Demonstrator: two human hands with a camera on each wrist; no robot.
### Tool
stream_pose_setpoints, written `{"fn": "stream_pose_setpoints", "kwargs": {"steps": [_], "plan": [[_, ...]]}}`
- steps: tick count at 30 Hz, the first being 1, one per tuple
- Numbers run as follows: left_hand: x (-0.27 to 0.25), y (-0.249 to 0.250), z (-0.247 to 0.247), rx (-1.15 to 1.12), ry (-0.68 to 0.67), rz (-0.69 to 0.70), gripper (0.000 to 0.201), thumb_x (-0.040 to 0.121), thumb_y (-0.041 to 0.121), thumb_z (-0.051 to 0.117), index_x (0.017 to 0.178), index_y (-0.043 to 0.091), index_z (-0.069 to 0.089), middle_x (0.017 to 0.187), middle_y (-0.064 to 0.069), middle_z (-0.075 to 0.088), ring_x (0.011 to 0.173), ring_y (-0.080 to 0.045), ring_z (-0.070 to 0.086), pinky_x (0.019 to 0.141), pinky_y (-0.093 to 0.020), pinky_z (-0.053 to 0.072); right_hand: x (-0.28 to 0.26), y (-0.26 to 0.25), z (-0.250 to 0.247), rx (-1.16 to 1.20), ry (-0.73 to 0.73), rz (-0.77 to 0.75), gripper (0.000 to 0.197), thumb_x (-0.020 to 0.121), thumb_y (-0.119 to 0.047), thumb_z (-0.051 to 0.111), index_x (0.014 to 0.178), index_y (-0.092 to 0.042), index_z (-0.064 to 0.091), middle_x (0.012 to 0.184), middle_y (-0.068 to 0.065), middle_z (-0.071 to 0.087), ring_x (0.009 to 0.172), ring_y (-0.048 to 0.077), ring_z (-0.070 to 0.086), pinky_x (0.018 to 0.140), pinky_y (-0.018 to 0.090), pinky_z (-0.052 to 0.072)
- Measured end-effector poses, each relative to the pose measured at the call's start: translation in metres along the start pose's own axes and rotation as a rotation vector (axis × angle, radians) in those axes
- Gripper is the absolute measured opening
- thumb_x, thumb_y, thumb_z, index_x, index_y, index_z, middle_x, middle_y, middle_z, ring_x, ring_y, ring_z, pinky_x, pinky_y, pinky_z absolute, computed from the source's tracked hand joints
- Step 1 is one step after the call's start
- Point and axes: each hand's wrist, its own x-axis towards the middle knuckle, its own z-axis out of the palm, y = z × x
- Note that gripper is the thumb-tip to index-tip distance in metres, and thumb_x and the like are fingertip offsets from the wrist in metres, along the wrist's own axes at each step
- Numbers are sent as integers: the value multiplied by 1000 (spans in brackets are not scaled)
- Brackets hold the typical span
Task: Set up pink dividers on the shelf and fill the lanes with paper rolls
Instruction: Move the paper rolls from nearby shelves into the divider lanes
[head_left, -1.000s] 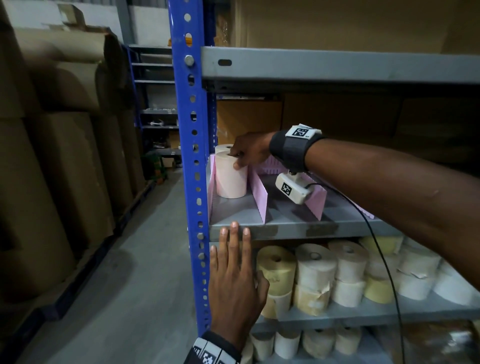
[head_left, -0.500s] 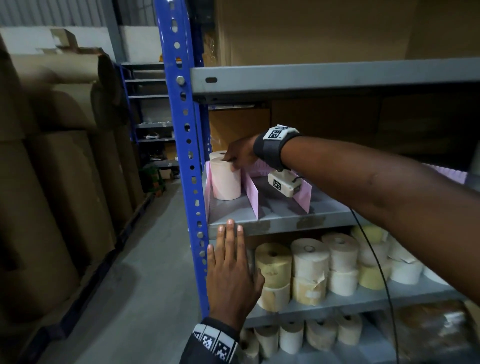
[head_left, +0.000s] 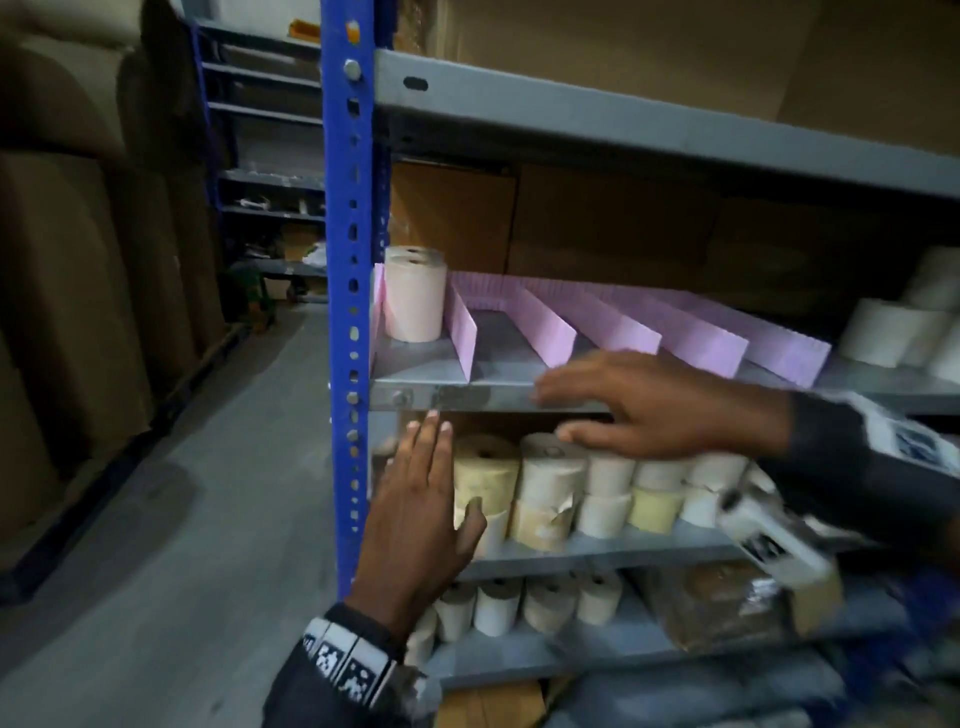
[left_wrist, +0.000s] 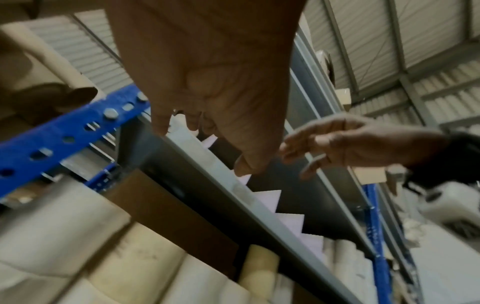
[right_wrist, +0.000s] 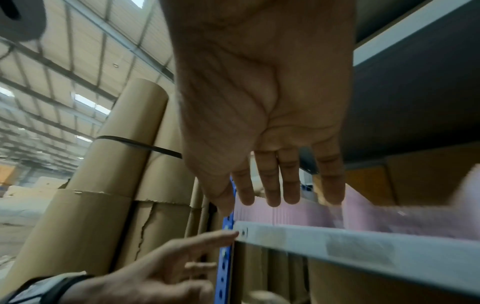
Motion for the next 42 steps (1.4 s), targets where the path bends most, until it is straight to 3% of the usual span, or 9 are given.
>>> {"fn": "stream_pose_setpoints", "kwargs": {"steps": [3,9,12,17,24,31,34,37,42], "plan": [[-22,30,12,-176,78,40,75,90,30,67,154,-1,44,162,-18,41,149,-36,41,121,-49,36,-68,-5,25,43,-43,148,50,90,-64,43,137,-45,46,143,-21,49,130,-2,44,105,26,42],[-43,98,38,-396,-16,94,71,85,31,71,149,7,53,156,-11,50,139,-31,54,107,-37,48,-162,13,58,124,-27,381,46,92,-55,53,135,-40,53,142,-21,49,131,-5,41,109,14,32],[-39,135,56,-419,-70,159,75,78,22,87,145,7,58,152,-11,54,133,-34,60,100,-45,50,-203,30,66,166,10,487,44,92,-49,58,133,-36,56,138,-22,51,127,-9,41,103,1,23],[-17,206,84,-506,-137,239,67,81,44,62,140,13,63,147,-5,60,127,-28,65,90,-31,55,-274,74,73,246,51,623,41,92,-47,58,133,-38,56,134,-28,51,124,-14,42,98,0,29],[39,332,152,-716,-138,233,69,88,44,67,146,49,29,156,27,29,144,2,35,108,0,17,-373,173,65,224,113,737,43,91,-57,54,131,-43,55,133,-32,50,122,-20,39,94,-3,28],[125,456,192,-803,-157,221,62,96,35,68,153,33,43,148,24,41,128,13,34,99,9,14,-415,276,37,189,279,814,37,89,-40,66,124,-29,65,126,-14,63,115,-4,54,95,7,39],[168,484,201,-837,-158,211,61,95,31,71,150,25,48,146,12,51,125,6,43,99,2,27,-416,318,28,186,319,817,38,87,-38,69,123,-26,66,121,-11,65,106,1,60,85,7,42],[211,503,208,-906,-190,116,59,95,31,72,149,21,51,146,3,56,130,-9,52,110,-28,45,-410,359,22,224,348,842,36,86,-41,68,121,-31,66,113,-10,69,103,2,63,81,13,47],[281,524,227,-944,-248,4,61,95,31,71,149,16,49,146,-4,58,131,-20,56,113,-42,47,-381,423,9,231,327,835,43,87,-45,66,127,-28,62,126,-9,64,108,8,61,81,21,46]]}}
